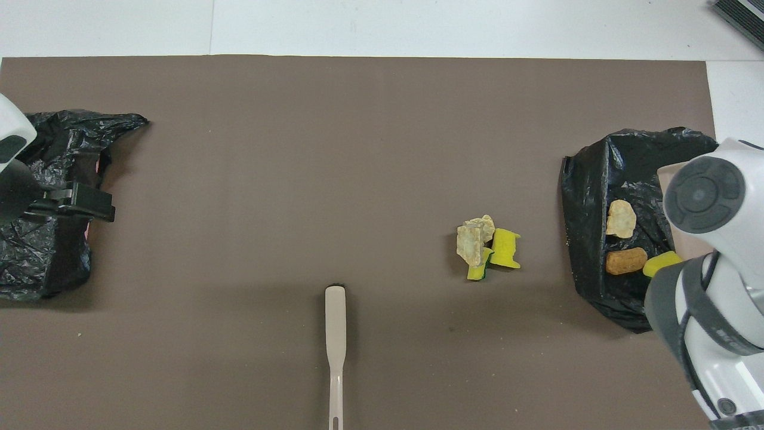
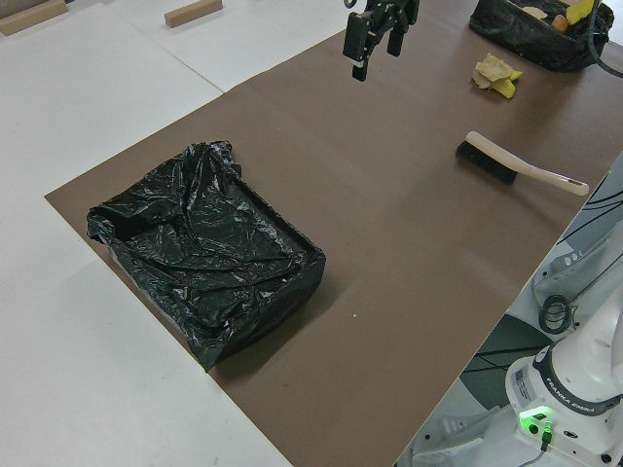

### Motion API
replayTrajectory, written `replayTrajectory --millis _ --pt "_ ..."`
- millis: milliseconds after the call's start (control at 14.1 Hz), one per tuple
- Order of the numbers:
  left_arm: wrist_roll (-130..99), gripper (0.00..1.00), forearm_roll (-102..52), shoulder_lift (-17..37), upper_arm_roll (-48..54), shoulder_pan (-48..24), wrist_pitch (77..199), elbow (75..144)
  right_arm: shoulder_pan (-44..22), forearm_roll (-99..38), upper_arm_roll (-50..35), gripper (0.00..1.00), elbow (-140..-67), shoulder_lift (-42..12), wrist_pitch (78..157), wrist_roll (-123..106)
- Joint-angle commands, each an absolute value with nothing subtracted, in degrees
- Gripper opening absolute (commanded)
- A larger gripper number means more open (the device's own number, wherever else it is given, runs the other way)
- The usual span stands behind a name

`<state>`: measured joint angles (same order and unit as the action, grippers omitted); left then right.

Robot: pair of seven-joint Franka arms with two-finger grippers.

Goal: Sweep and dump trash in bin
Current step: 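Tip the dustpan over the black bag with the right gripper, then bring the empty dustpan back to the table center with the right gripper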

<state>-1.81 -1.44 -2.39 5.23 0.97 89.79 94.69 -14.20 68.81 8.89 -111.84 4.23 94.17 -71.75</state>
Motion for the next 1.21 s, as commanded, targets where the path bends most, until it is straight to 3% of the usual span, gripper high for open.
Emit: replayTrajectory --millis 0,355,640,853,1138 --pt "-1.06 1.00 -0.62 -4.39 0.88 -3.08 87.98 94.66 -15.21 71.90 9.05 0.00 -110.31 3.87 92.11 -70.93" --pt "3.59 1.00 -0.53 -5.01 0.79 -2.73 87.89 95.36 -15.47 62.94 6.25 0.00 -99.16 4.48 82.12 -70.75" --pt "3.69 1.00 -0.44 -5.01 0.79 -2.72 88.68 95.71 -15.38 53.92 -4.29 0.00 -95.63 4.39 71.47 -57.18" --pt "3.78 1.00 -0.44 -4.92 0.79 -2.64 88.94 95.71 -14.77 34.53 -4.66 0.00 -95.62 4.57 71.71 -36.91" --pt "3.78 1.00 -0.35 -4.92 0.79 -2.72 88.86 95.63 -16.60 15.75 -5.27 0.00 -95.71 2.74 79.17 -10.88"
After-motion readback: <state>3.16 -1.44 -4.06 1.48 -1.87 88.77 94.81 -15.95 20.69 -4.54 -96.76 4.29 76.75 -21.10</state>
